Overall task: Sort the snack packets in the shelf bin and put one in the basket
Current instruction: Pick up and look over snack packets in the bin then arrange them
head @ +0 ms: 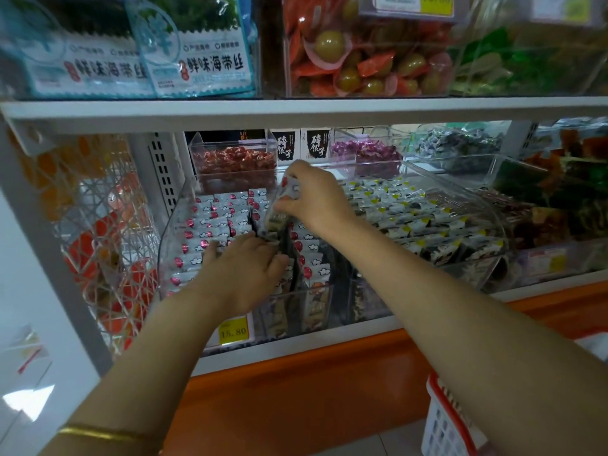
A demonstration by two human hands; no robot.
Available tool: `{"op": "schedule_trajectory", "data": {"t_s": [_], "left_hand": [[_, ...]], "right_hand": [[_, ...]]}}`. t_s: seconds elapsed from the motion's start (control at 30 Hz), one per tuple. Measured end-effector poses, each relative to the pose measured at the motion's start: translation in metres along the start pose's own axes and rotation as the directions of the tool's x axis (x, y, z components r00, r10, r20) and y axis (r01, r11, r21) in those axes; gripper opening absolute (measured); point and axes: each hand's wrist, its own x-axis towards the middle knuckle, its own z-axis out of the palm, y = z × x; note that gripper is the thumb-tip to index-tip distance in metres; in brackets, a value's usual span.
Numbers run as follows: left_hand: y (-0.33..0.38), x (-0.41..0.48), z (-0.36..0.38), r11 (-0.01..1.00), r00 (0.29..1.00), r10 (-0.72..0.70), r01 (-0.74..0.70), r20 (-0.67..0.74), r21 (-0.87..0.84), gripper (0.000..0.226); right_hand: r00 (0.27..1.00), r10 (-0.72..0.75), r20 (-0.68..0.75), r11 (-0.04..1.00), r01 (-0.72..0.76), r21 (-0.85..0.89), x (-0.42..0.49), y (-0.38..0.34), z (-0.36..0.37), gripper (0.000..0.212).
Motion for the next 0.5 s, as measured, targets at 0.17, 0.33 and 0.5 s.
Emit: {"op": "schedule_trajectory", "data": {"t_s": [0.17, 0.33, 0.5], "left_hand": [[0.001, -0.008, -0.008, 0.994, 1.0, 0.012, -0.013, -0.015, -0.107, 0.049], [-0.011, -0.009, -0.02, 0.995, 0.998, -0.058, 0.056, -0.019, -0.087, 0.045], [-0.009, -0.01, -0.018, 0.993, 0.999, -0.052, 0.053, 0.007, -0.105, 0.042]], "right_hand": [[0.938, -0.004, 0.345, 0.917, 0.141, -0.372, 0.022, 0.002, 0.021, 0.039], [0.836, 0.035, 0.547, 0.895, 0.218, -0.39, 0.033, 0.001, 0.018, 0.016], [0.778, 0.124, 0.616, 0.804, 0.285, -0.522, 0.032, 0.001, 0.025, 0.042]]}}
